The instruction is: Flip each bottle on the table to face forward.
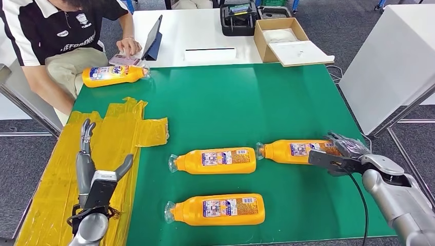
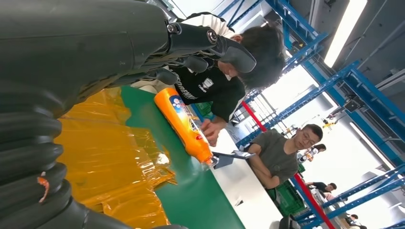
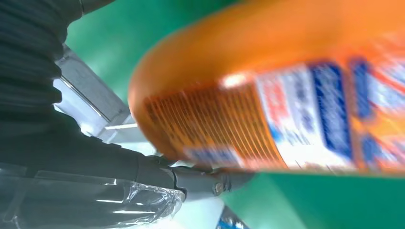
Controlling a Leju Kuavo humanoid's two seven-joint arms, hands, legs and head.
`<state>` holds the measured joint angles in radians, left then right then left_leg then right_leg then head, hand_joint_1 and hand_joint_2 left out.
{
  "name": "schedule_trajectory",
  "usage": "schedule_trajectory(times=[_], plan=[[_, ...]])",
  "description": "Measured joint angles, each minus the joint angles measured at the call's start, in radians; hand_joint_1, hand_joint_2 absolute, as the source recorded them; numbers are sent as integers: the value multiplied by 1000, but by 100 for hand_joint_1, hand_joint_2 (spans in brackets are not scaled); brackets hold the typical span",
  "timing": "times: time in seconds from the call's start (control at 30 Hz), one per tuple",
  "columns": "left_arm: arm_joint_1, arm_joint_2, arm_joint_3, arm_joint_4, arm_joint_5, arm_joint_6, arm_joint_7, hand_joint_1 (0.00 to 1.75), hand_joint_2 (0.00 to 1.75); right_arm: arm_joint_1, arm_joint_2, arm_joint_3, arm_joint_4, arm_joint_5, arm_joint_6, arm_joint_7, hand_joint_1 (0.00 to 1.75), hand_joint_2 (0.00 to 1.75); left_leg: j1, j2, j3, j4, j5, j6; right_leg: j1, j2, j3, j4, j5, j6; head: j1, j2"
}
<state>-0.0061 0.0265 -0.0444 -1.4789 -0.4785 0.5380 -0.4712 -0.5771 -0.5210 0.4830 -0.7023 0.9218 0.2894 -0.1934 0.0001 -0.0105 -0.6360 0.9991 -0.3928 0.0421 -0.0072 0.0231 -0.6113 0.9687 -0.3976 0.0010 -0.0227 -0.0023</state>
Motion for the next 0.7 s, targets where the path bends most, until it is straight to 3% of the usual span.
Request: schedule_trajectory(times=[0.27,0.53,0.7], plan=[[-17,-8,-4,5,-8,-5,7,0,175,0,-8,15,28,-1,4,16,0,175,1,0,0,0,0,0,1,0,0,0,0,0,0,0],[-9,-20,-3,4,-25,-11,14,0,175,-19,47,22,94,74,-142,60,0,175,1,1,0,0,0,0,1,1,0,0,0,0,0,0],[5,-25,-2,4,-25,-10,14,0,175,-27,73,26,108,104,-182,86,0,175,1,1,1,0,0,0,1,1,1,0,0,0,0,0]])
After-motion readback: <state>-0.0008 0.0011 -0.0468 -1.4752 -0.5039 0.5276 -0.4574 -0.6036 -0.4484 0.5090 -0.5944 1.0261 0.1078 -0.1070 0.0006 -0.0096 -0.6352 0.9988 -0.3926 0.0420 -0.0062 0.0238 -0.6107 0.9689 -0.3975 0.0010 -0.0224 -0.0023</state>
